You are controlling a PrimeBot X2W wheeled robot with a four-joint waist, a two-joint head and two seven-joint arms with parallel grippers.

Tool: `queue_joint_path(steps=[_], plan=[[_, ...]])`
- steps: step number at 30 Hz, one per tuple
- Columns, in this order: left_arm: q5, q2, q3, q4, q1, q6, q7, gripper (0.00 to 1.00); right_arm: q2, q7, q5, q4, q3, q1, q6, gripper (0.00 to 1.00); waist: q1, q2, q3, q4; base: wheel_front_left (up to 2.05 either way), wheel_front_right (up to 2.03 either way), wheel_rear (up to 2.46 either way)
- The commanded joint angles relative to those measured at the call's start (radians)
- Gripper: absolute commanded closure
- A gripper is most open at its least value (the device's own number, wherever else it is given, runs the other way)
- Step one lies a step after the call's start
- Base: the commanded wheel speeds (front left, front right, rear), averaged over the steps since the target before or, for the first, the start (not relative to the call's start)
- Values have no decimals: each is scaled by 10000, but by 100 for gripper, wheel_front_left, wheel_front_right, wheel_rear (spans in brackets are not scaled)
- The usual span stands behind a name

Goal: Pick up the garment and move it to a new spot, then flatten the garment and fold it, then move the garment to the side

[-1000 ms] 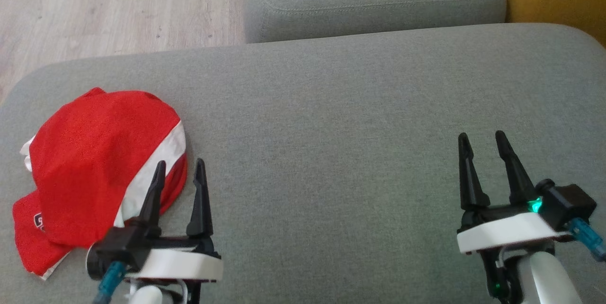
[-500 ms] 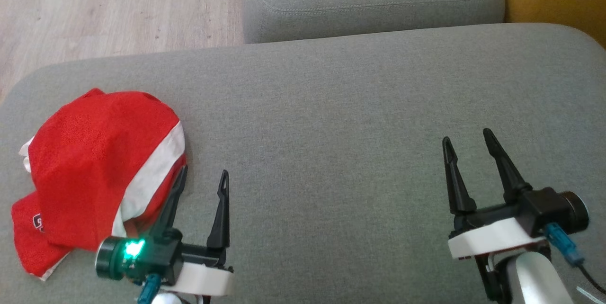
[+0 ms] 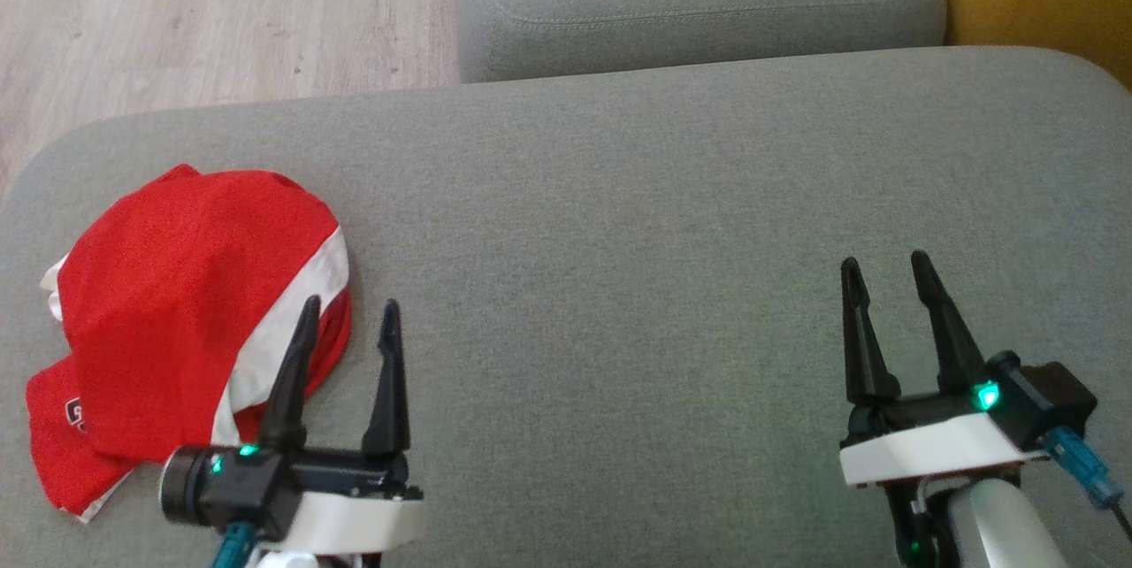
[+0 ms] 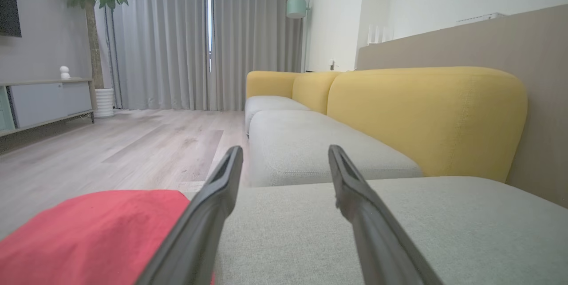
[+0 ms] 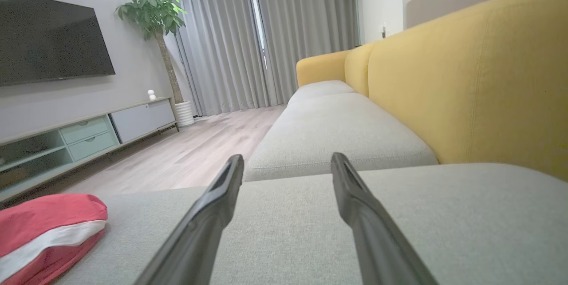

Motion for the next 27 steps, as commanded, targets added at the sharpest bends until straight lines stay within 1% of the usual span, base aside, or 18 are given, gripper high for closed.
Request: queue_joint_path(steps=[1,5,8,16,27], plan=[[-151,-70,507,-223,-181,-113,-80,0,-81,-107,219,-170,277,-107,-7,0,0,-1,-9,6,0,0,0],[-146,-192,666,459,-58,-483,-80,0,-81,-107,894,237,444,-75,-7,0,0,-1,-40,-9,0,0,0],[-47,-251,729,712,-109,-629,-80,0,-81,-107,1052,380,497,-129,-7,0,0,-1,-52,-23,0,0,0],[113,-335,878,637,-196,-770,-80,0,-81,-107,1272,438,580,-241,-7,0,0,-1,-87,-13,0,0,0],[132,-354,912,529,-156,-804,-80,0,-81,-107,1297,416,619,-244,-7,0,0,-1,-121,17,0,0,0]])
